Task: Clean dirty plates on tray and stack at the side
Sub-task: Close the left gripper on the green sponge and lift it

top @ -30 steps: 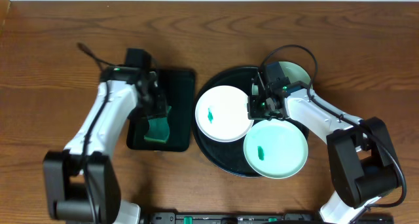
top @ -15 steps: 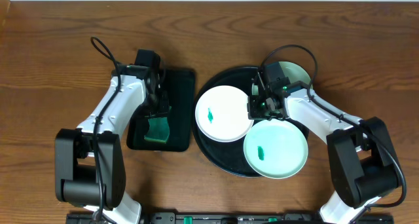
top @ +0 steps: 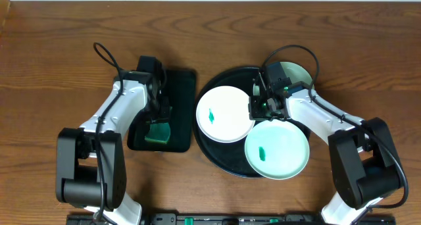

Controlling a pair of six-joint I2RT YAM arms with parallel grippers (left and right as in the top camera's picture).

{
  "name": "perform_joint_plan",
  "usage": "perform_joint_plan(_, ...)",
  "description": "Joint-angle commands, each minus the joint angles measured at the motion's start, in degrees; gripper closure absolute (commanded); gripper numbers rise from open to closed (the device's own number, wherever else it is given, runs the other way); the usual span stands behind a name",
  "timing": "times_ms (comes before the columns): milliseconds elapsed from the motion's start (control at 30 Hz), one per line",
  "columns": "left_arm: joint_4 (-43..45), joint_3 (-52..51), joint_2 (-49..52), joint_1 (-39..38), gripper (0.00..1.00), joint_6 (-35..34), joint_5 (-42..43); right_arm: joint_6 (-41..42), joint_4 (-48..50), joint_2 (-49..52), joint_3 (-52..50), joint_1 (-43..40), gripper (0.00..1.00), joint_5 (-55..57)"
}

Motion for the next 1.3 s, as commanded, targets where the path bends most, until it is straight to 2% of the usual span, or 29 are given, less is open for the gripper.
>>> perform_joint_plan(0, 0.7, -1.0, 0.2, 0.0, 0.54, -0.7, -0.6, 0.0, 0.0, 0.2, -0.3, 0.7, 0.98, 0.5)
perform_joint_plan(333, 2.0, -2.0, 0.2, 0.0, 0.54, -0.8, -0.3, 0.0, 0.0, 0.2, -0.3, 0.7, 0.98, 0.5)
perform_joint_plan(733, 8.2, -7.4, 0.3, 0.0, 0.55, -0.8, -0.3, 0.0, 0.3, 0.2, -0.3, 0.7, 0.98, 0.5)
perform_joint_plan(933, 9.8, -9.2, 0.3, 0.0, 0.79, -0.8, -0.2, 0.0, 0.4, 0.2, -0.3, 0.7, 0.98, 0.5)
perform_joint_plan(1000, 9.9, -9.2, 0.3, 0.0, 0.92, -0.8, -0.2, 0.0, 0.4, 0.2, -0.3, 0.7, 0.98, 0.5)
perform_joint_plan(1267, 8.5, -6.9, -2.1, 0.0, 0.93, -0.8, 1.3, 0.0, 0.4, 0.2, -0.3, 0.7, 0.98, 0.5)
